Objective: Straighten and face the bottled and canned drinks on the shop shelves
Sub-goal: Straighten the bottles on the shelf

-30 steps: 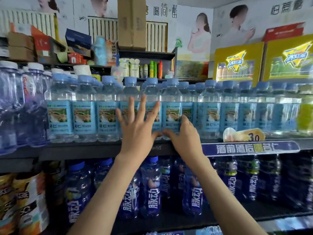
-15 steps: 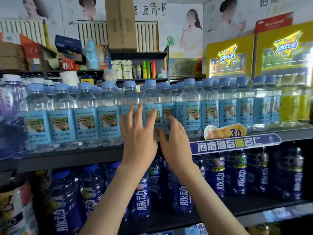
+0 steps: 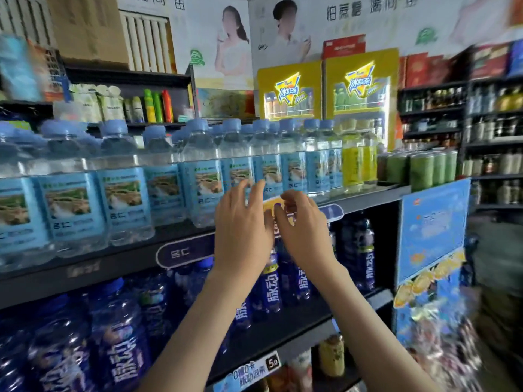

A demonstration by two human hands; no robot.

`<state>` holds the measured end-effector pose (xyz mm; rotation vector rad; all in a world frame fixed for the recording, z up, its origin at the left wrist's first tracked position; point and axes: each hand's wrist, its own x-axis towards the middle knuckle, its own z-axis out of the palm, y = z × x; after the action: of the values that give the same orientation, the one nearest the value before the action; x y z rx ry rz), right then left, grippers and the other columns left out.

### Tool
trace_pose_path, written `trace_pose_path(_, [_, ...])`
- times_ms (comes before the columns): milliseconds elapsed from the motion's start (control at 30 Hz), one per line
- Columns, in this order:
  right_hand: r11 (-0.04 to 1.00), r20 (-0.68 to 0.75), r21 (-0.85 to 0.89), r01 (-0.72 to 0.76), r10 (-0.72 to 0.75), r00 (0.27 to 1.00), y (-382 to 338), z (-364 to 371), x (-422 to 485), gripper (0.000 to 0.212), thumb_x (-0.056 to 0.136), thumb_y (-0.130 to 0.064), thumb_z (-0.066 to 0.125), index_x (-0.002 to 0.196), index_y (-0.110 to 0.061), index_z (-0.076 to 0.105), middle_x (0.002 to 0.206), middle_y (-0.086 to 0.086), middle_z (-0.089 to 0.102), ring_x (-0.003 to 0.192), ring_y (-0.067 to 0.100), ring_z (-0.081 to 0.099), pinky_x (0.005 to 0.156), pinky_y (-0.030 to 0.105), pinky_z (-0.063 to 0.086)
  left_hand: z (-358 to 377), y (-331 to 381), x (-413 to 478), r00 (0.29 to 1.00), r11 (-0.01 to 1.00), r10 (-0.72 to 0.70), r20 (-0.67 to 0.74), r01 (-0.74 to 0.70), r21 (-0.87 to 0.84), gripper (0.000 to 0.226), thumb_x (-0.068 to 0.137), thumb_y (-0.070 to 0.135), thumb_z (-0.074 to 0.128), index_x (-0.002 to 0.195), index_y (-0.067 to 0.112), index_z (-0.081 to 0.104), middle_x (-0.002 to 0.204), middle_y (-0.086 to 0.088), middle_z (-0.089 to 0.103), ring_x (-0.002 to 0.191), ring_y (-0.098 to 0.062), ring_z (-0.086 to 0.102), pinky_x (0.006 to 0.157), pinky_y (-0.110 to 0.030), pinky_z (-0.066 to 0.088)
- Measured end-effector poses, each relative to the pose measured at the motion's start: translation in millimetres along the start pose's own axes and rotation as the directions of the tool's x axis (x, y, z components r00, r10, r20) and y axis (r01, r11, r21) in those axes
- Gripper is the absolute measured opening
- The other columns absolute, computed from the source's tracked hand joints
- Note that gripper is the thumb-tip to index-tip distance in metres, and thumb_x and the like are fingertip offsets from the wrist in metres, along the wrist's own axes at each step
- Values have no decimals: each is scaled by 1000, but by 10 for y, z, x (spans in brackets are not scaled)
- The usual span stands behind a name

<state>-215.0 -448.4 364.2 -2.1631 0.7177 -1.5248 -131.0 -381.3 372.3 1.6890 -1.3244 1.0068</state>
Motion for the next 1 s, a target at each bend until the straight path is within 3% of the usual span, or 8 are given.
trace_pose_path(200, [998, -56, -27, -56, 54, 997, 779, -576, 334, 30, 95, -23, 54, 123, -13, 53, 117, 0, 57, 105, 14, 54, 83, 19, 38, 625, 588, 145, 998, 997, 55, 7, -54, -57, 46, 82, 12, 69, 126, 6, 56, 120, -13, 61, 111, -31, 58, 95, -44, 48])
trace_pose_path(367, [998, -52, -49, -50, 47, 998, 1629, -1124, 730, 32, 92, -18, 57, 123, -11, 51, 113, 3, 57, 103, 19, 54, 81, 25, 39, 1269, 1129, 328, 998, 1000, 7, -59, -8, -19, 40, 78, 10, 75, 115, 3, 63, 101, -11, 69, 92, -31, 65, 78, -40, 54])
trace_pose_path(533, [995, -2, 16, -98, 98, 995, 2332, -1580, 1194, 30, 90, -20, 62, 116, -11, 52, 105, 1, 57, 100, 22, 55, 81, 28, 41, 1787, 1500, 704, 995, 986, -45, -87, 58, 157, 51, 73, 17, 80, 120, 10, 61, 112, -13, 63, 100, -35, 60, 85, -46, 49])
trace_pose_path(700, [991, 129, 76, -106, 95, 987, 2612, -1678, 1581, 43, 90, -32, 62, 125, -10, 48, 106, -2, 53, 95, 12, 50, 79, 22, 35, 2011, 1569, 921, 996, 914, -77, -42, 87, 395, 81, 61, 34, 86, 134, 22, 52, 139, -14, 48, 125, -40, 45, 98, -63, 31])
trace_pose_path(767, [987, 171, 124, -104, 82, 982, 2634, -1642, 1713, 46, 90, -33, 62, 127, -10, 47, 106, -2, 54, 96, 11, 50, 78, 23, 36, 2050, 1582, 960, 994, 889, -104, 22, 83, 451, 92, 68, 43, 80, 146, 28, 34, 152, -11, 30, 138, -38, 27, 107, -61, 14])
trace_pose_path(867, [976, 232, 185, -111, 67, 971, 2641, -1561, 1904, 53, 90, -33, 62, 134, -12, 43, 108, -5, 50, 105, 13, 52, 86, 28, 41, 2135, 1560, 1027, 994, 875, -96, 56, 58, 481, 101, 74, 51, 72, 150, 35, 7, 159, -7, 4, 145, -33, 2, 108, -56, -9])
trace_pose_path(933, [962, 294, 238, -134, 60, 954, 2653, -1499, 2014, 57, 89, -33, 62, 138, -16, 39, 110, -7, 52, 107, 14, 54, 90, 31, 44, 2158, 1535, 1079, 996, 854, -53, 67, 10, 520, 107, 68, 54, 75, 150, 35, 9, 159, -8, 6, 144, -34, 3, 107, -57, -11])
trace_pose_path(1000, [949, 378, 272, -160, 47, 924, 2671, -1430, 2106, 53, 87, -33, 65, 133, -20, 43, 109, -9, 60, 99, 13, 59, 84, 30, 47, 2181, 1494, 1136, 997, 840, -11, 72, -30, 542, 111, 63, 59, 75, 150, 34, 11, 159, -9, 7, 144, -33, 3, 107, -58, -13])
